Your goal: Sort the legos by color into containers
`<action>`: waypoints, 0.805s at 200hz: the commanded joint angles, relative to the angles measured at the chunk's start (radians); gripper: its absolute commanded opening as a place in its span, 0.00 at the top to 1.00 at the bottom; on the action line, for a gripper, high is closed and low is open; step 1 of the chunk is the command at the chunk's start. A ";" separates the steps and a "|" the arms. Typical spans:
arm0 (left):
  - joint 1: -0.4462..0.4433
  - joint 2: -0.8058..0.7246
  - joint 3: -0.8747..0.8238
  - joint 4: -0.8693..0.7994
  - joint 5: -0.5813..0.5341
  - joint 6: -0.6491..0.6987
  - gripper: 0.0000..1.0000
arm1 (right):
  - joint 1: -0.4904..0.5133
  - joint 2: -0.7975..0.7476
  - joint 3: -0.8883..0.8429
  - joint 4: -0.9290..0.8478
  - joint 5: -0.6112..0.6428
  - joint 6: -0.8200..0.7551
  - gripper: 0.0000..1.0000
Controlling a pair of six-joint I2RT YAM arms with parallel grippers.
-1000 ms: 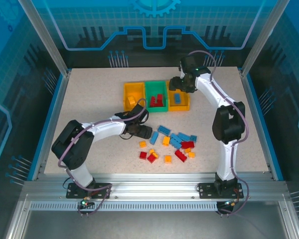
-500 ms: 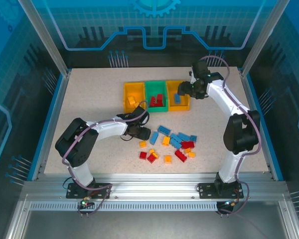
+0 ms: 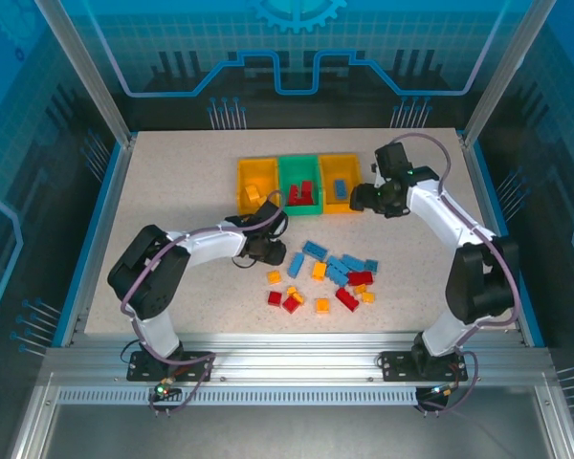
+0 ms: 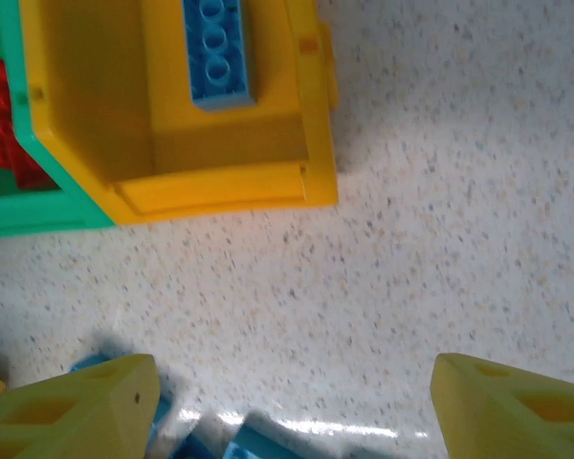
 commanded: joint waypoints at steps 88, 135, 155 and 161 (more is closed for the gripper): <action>0.288 0.116 0.510 -0.176 0.028 -0.041 0.65 | 0.173 -0.278 -0.384 0.045 0.003 0.102 0.25; 0.316 0.254 0.636 -0.187 0.103 -0.076 0.65 | 0.315 -0.342 -0.394 0.046 0.029 0.213 0.25; 0.316 0.277 0.659 -0.182 0.108 -0.097 0.64 | 0.379 -0.337 -0.384 0.061 0.023 0.272 0.26; 0.316 0.282 0.662 -0.181 0.108 -0.103 0.64 | 0.397 -0.326 -0.379 0.061 0.026 0.289 0.26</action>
